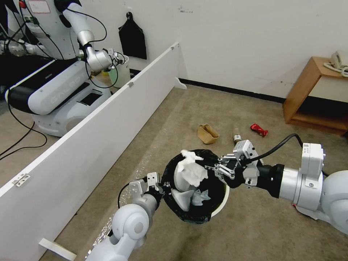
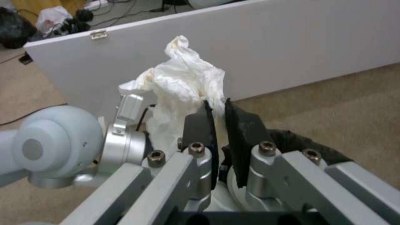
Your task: Pick up the trash bin, then pick up the garbage from the floor and place it into the trash bin.
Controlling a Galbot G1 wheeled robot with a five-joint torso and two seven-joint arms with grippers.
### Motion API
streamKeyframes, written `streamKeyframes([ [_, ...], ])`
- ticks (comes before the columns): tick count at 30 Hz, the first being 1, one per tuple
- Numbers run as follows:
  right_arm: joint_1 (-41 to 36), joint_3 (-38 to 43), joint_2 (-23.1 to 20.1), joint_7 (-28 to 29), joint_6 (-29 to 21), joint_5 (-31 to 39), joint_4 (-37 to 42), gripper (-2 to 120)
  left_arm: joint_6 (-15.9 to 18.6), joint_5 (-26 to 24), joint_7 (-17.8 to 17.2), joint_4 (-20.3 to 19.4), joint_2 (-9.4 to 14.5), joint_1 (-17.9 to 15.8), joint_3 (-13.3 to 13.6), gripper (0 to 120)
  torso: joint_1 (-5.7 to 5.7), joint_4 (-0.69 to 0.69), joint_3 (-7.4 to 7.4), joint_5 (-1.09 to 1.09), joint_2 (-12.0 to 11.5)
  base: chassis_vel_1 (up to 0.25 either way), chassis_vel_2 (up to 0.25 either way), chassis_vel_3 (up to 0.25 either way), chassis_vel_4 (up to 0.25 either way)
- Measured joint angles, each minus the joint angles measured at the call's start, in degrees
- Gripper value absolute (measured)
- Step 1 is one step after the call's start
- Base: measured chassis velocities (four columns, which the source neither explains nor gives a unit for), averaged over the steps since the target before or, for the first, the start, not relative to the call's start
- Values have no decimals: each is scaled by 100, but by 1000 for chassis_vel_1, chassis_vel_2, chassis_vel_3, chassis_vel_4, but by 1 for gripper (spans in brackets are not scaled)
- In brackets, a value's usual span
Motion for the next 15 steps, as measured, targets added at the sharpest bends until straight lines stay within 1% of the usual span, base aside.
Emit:
streamKeyframes([
  [8, -112, 1, 32, 9, 0, -126, -106, 10, 0, -1, 0, -23, -75, -1, 2, 1, 0, 0, 0, 0, 0, 0, 0, 0, 0],
  [15, -172, 6, 65, 10, 0, -209, -188, 11, 0, -18, -2, -59, -51, -4, -17, 1, 0, 0, 0, 0, 0, 0, 0, 0, 0],
])
